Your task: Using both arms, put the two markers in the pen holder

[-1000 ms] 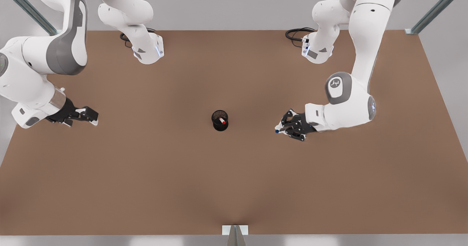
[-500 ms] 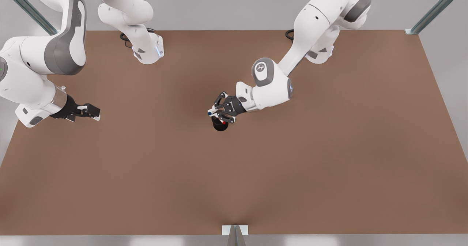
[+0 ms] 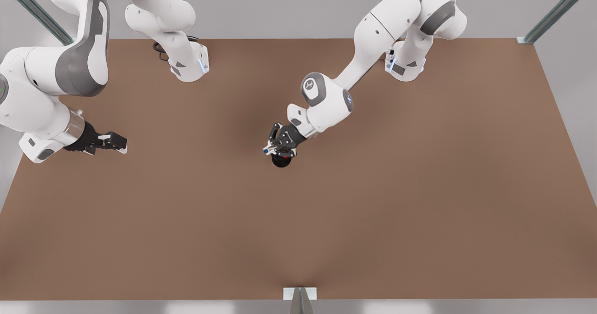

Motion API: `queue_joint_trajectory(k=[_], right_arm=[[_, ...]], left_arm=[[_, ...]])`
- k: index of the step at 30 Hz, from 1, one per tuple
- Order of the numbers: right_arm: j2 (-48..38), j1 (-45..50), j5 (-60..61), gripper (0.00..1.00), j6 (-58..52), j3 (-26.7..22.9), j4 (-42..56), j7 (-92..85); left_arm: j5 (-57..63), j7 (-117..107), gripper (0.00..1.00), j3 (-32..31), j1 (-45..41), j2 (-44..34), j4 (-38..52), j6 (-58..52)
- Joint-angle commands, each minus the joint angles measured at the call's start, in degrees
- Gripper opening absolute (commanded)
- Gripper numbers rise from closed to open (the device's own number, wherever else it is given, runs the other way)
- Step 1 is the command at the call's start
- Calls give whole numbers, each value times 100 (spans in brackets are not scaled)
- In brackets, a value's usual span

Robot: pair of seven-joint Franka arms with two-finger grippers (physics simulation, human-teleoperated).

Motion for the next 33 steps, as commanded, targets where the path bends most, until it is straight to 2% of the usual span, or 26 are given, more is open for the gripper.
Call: queue_joint_trajectory(k=[1, 33], right_arm=[[-6, 0, 4, 100, -5, -2, 4, -58], [-6, -9, 13, 100, -14, -19, -5, -181]], left_arm=[[-7, 904, 21, 9, 17, -84, -151, 270], [-77, 878, 21, 0, -370, 399, 218, 815]])
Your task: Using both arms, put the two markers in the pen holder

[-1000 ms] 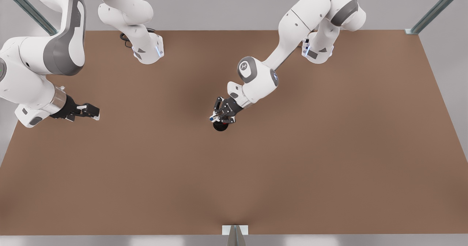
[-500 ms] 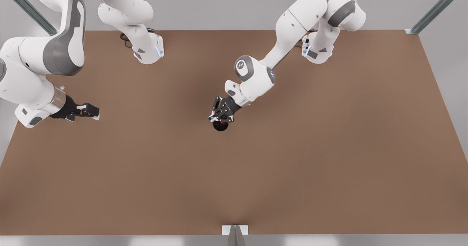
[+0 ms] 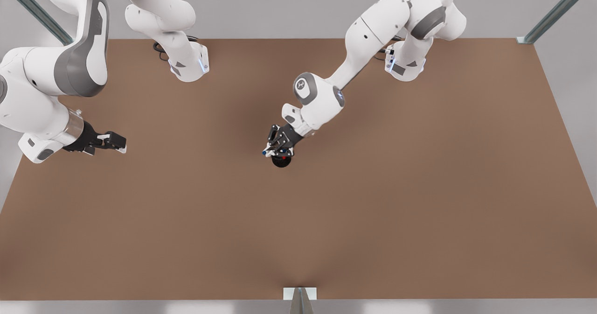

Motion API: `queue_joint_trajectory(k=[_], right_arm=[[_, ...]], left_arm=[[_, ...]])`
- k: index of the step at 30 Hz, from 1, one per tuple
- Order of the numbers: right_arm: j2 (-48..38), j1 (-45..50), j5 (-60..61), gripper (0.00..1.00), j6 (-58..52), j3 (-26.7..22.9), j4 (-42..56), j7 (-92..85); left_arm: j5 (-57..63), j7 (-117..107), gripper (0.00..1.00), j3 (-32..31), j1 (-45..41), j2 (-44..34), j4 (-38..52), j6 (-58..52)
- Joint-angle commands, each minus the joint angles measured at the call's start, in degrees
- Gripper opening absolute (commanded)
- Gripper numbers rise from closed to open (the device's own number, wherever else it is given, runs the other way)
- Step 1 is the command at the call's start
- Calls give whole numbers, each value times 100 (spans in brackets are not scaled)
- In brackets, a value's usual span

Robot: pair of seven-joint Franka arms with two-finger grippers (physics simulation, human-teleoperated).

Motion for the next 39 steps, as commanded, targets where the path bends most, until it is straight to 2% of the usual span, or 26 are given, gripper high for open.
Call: queue_joint_trajectory(k=[1, 11, 12, 13, 14, 15, 16, 17, 18, 21, 22, 24, 25, 26, 27, 28, 29, 31, 33, 35, 37, 39], right_arm=[[-6, 0, 4, 100, -6, -2, 3, -60], [3, 61, 57, 100, 3, 33, 284, -8], [-216, 88, 83, 100, -294, 270, 302, -69], [-506, -61, 135, 100, -1093, 490, 415, -8], [-630, -193, 127, 100, -1508, 403, 829, 202], [-455, -307, 48, 100, -1482, 437, 882, 247], [-156, -334, -5, 94, -1481, 622, 1415, 343], [-147, -299, -339, 100, -1412, 552, 1497, 669], [46, -325, -304, 100, -1385, 561, 1471, 678], [99, -334, -567, 100, -1104, 552, 1488, 757], [213, -351, -646, 100, -1095, 543, 1488, 748], [293, -466, -655, 100, -1078, 543, 1488, 748], [293, -483, -646, 100, -1078, 543, 1488, 722], [293, -483, -664, 100, -1069, 552, 1497, 739], [293, -483, -664, 100, -1060, 552, 1497, 766], [301, -474, -655, 100, -1043, 552, 1497, 774], [328, -474, -647, 100, -1034, 552, 1497, 766], [328, -466, -638, 100, -1016, 569, 1497, 766], [372, -448, -620, 100, -1025, 587, 1497, 766], [372, -457, -611, 100, -1034, 561, 1497, 730], [372, -457, -603, 100, -1034, 561, 1497, 730], [372, -457, -603, 100, -1043, 561, 1497, 713]], left_arm=[[2, 70, 21, 0, -29, -5, 6, 39], [-7, 17, 21, 0, -169, 144, 120, 197], [2, 17, 21, 0, -169, 144, 120, 197], [2, 17, 21, 0, -169, 179, 120, 223], [2, 17, 30, 0, -169, 197, 120, 223], [2, 17, 39, 0, -169, 197, 120, 223], [2, 17, 39, 0, -169, 205, 120, 223], [2, 17, 39, 0, -169, 223, 120, 232], [2, 17, 40, 0, -169, 223, 120, 232], [11, 8, 69, 0, -161, 214, 120, 223], [81, -53, 97, 26, -117, 188, 252, 215], [81, -439, 100, 18, 173, 144, 358, 57], [81, -633, 100, 18, 454, 109, 296, -198], [178, -712, 100, 35, 1095, 91, 331, -1418], [1265, -1554, 100, 97, 1509, -58, 305, -2306], [3505, -3486, 100, 422, 1869, -190, 883, -4141], [4739, -4614, 100, 422, 2361, -190, 1552, -5909], [5890, -5985, 100, 413, 3082, -348, 1904, -7492], [7050, -7057, 100, 633, 3478, -822, 2063, -8425], [7253, -7831, 100, 1467, 3584, -1253, 2063, -8627], [7253, -8015, 100, 1889, 3584, -1639, 2054, -8680], [7613, -8649, 100, 1890, 3671, -2167, 1896, -8706]])
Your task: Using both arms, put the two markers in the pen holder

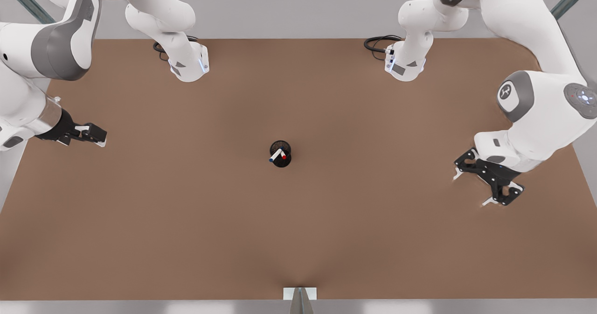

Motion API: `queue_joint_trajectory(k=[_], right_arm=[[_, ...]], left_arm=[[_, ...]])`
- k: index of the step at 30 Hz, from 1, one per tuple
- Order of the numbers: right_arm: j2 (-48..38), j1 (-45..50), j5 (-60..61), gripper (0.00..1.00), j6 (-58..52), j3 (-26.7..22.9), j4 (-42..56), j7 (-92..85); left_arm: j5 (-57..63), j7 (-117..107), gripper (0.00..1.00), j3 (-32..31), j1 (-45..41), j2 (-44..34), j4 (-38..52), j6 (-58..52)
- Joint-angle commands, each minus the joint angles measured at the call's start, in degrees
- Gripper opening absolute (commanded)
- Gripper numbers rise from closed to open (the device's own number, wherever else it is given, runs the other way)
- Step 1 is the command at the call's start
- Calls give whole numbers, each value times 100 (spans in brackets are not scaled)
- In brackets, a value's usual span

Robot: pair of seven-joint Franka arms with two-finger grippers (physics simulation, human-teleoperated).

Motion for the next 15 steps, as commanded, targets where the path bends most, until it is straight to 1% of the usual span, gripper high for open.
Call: queue_joint_trajectory(k=[1, 4, 7, 15], right_arm=[[-5, 1, 0, 100, 1, -1, 1, 174], [-5, 1, 0, 100, -8, -1, 1, 165], [-5, -8, 0, 100, -8, -1, 1, 165], [-5, -17, 0, 100, -8, -1, 1, 165]], left_arm=[[621, -5029, 100, -93, 184, -392, -239, -1360], [656, -5231, 100, -101, 52, -120, 51, -1430], [621, -5591, 100, -110, 69, 12, 51, -1491], [630, -5548, 100, -110, -1, -14, 51, -1509]])
